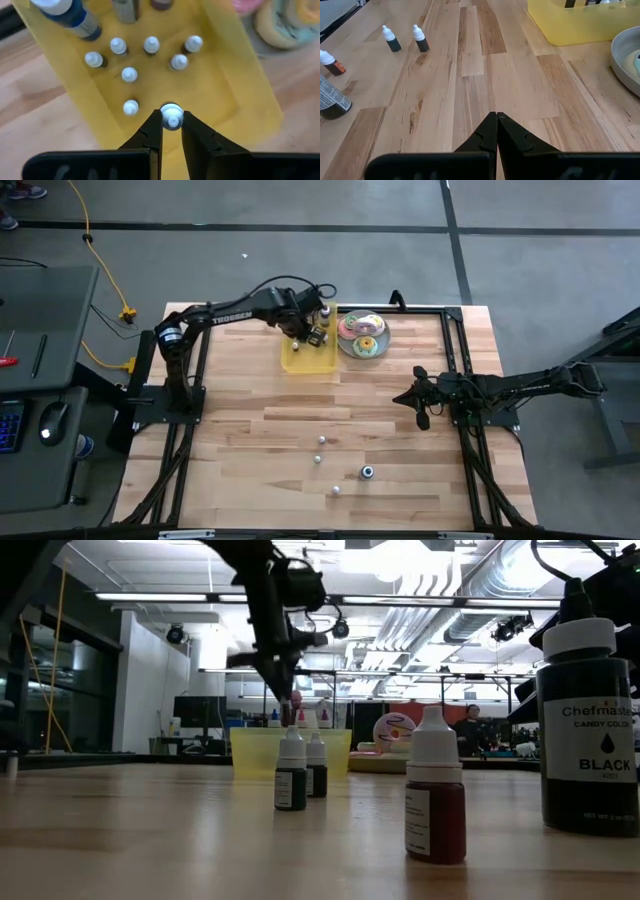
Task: Pick & Place food coloring
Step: Put the small brown food coloring bottle into the bin
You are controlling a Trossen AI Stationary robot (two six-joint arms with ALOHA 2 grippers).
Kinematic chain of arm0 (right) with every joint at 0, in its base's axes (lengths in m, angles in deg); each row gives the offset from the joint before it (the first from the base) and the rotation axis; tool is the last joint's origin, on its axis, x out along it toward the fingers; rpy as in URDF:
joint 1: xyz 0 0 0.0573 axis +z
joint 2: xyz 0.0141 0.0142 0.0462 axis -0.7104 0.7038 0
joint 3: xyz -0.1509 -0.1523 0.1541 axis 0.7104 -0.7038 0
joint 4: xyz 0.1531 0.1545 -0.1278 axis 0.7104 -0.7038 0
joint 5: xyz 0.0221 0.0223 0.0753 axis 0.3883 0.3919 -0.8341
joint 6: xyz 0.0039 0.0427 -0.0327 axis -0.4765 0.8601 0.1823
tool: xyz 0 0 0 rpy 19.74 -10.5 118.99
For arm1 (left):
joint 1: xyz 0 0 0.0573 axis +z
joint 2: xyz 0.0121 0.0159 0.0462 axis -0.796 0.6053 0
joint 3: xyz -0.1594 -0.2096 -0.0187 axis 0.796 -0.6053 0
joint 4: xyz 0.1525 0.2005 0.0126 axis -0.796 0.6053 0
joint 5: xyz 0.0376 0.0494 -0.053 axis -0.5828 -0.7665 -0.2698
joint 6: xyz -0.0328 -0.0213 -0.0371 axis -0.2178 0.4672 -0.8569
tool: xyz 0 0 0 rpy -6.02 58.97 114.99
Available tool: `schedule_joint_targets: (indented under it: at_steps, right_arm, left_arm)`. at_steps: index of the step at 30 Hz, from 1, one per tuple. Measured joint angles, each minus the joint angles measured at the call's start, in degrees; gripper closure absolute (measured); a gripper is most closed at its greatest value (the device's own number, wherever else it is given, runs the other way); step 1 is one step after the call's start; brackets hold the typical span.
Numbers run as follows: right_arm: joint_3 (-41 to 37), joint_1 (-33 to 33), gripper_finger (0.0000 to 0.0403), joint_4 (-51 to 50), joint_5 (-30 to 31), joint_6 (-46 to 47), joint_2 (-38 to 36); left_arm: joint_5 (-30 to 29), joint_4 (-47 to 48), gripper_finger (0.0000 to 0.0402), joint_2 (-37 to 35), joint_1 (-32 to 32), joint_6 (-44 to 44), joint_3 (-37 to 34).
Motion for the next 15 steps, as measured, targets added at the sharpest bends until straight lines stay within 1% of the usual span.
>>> schedule_joint_targets:
  at_steps: [5, 7, 12, 15]
  right_arm:
    - [0.01, -0.01, 0.0402, 0.02, 0.0, 0.0, 0.0]
    - [0.01, -0.02, 0.0402, 0.02, 0.0, 0.0, 0.0]
    - [0.02, 0.0, 0.0402, 0.02, 0.0, 0.0, 0.0]
    - [0.02, -0.01, 0.0402, 0.02, 0.01, 0.0, 0.0]
  left_arm:
    - [-2.19, -7.55, 0.0362, 0.04, -0.11, -5.41, -5.48]
    - [-3.76, -8.54, 0.0362, 0.04, -0.42, -6.73, -7.0]
    - [-9.67, -9.96, 0.0362, 0.71, -0.95, -9.08, -8.29]
    - [-10.18, -10.73, 0.0362, 1.64, -1.24, -9.46, -8.42]
